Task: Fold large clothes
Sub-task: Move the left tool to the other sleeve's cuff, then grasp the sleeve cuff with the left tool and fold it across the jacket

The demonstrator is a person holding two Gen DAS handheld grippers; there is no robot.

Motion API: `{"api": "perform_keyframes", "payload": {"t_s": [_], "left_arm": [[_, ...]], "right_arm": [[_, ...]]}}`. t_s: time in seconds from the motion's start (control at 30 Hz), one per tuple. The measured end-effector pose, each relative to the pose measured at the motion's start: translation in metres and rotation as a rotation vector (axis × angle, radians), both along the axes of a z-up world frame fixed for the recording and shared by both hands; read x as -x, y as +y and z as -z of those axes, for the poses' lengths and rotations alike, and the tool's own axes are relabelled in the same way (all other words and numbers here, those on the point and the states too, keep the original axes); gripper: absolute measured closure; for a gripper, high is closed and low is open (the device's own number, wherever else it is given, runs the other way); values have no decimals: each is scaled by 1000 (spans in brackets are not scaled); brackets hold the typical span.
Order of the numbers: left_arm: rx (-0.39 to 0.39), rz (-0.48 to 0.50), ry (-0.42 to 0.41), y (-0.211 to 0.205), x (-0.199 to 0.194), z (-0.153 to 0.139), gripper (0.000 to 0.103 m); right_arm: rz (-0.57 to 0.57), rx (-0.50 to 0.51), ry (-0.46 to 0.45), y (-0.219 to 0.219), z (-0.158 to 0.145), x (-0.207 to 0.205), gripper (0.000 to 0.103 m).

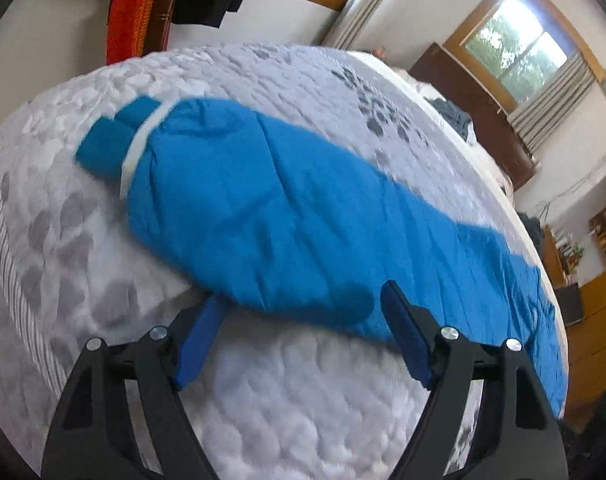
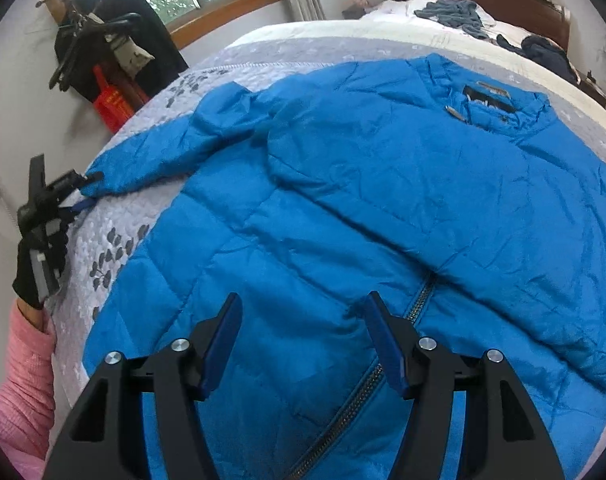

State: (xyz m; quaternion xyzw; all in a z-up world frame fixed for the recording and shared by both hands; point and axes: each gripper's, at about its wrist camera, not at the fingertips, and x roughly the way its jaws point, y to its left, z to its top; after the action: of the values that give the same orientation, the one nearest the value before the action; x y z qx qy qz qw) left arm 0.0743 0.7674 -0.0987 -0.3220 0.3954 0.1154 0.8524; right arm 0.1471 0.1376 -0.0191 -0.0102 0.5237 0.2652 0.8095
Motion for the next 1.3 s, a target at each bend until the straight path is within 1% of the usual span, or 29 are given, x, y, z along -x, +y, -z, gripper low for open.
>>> {"api": "perform_keyframes", "payload": {"t_s": [0.17, 0.23, 0.27, 0.33, 0.4, 0.43, 0.47, 0.5, 0.6, 0.77, 0.97, 1.0, 1.13, 1.3], "left_arm": [[33, -36, -41, 17, -18, 2, 25], [27, -62, -42, 23, -23, 3, 30], [21, -82, -39, 26, -27, 4, 34], [14, -102, -38, 29, -30, 6, 40], [-16, -127, -18, 31, -31, 4, 57], [-16, -133, -17, 32, -30, 4, 60], [-6, -142, -19, 34, -30, 4, 68], [0, -152, -21, 36, -28, 4, 79], [6, -155, -37, 36, -24, -1, 89], [-64, -143, -65, 20, -21, -21, 95], [-154, -85, -150, -15, -17, -64, 97], [-173, -60, -172, -27, -17, -75, 97], [-215, 30, -221, -69, -24, -102, 97], [-258, 128, -260, -127, -37, -121, 97]], "right_arm": [[17, 15, 1, 3, 8, -4, 39], [17, 21, -5, 3, 10, -5, 39], [17, 24, -9, 4, 11, -4, 39], [16, 26, -13, 4, 11, -4, 39], [14, 26, -17, 4, 12, -4, 39], [14, 25, -18, 3, 12, -4, 39], [15, 23, -19, 3, 12, -4, 39], [15, 23, -20, 3, 12, -3, 39], [19, 21, -22, 1, 12, -2, 39], [32, 12, -28, -8, 7, 2, 39], [83, 9, -47, -34, -2, 7, 39], [93, 11, -49, -38, -3, 8, 39], [141, 9, -60, -62, -7, 10, 39], [186, -1, -66, -86, -10, 11, 39]]}}
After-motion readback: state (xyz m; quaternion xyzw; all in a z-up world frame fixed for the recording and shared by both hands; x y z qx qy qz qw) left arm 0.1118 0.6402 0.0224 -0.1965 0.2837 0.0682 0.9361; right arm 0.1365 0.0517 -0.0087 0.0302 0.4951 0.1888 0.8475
